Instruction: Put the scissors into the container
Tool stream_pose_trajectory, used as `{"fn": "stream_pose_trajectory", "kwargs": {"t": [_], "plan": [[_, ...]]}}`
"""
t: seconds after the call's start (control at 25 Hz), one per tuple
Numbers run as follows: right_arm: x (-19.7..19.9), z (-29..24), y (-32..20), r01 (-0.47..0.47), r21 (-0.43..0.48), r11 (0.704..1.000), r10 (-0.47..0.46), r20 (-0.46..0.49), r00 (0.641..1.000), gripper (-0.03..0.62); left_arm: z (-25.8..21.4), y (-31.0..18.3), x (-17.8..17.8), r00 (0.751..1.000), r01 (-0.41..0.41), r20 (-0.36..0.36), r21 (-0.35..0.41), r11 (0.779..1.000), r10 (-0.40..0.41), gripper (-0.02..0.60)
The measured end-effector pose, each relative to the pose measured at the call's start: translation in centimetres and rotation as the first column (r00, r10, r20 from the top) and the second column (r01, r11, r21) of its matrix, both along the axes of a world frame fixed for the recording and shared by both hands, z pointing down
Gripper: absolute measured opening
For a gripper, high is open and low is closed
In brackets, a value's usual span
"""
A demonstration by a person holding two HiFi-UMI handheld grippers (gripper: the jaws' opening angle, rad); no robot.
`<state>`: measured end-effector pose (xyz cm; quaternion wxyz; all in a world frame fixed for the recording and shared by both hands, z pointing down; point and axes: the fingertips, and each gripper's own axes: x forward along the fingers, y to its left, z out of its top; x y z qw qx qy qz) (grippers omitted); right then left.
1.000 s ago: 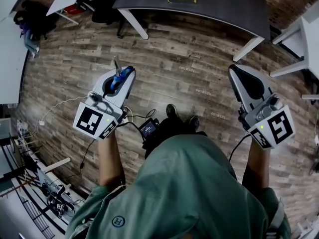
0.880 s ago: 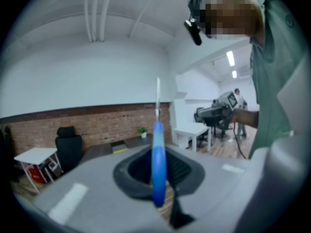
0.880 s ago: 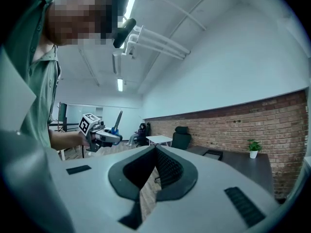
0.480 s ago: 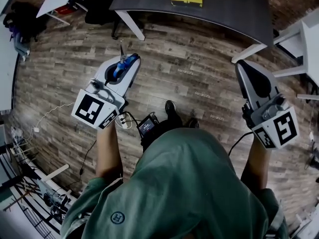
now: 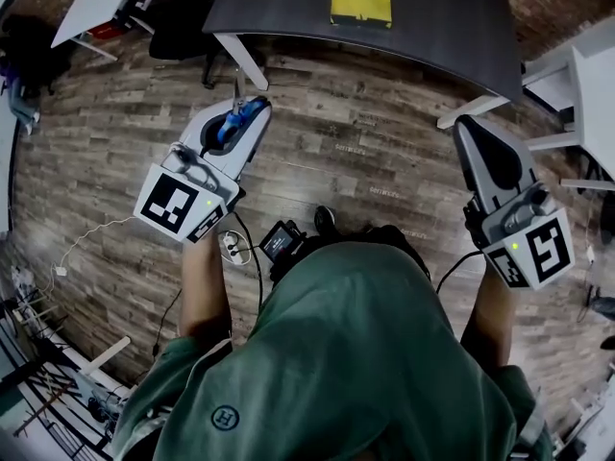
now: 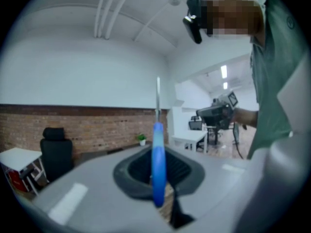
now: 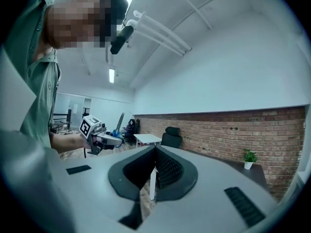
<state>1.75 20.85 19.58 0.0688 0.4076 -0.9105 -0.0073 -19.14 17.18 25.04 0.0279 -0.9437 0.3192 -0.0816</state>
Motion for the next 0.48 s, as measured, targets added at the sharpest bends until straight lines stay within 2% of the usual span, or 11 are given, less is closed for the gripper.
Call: {"fn": "stream_pose_trajectory", "kwargs": {"t": [0.24, 0.48], "plan": [[0.9, 0.0, -2.5, -0.017, -0.017, 1.000, 0.017, -0.005, 1.000, 0.005, 0.3, -2.4, 0.9, 1.000, -0.017, 0.000, -0.023, 1.000, 0.017, 0.021], [3.2, 1.4, -6.5, 0.009, -0.027, 1.000, -0.008, 0.020, 1.000, 0.005, 1.3, -5.6, 3.2, 1.000, 0.004, 0.028, -0.043, 0.999, -0.003, 0.021]]}}
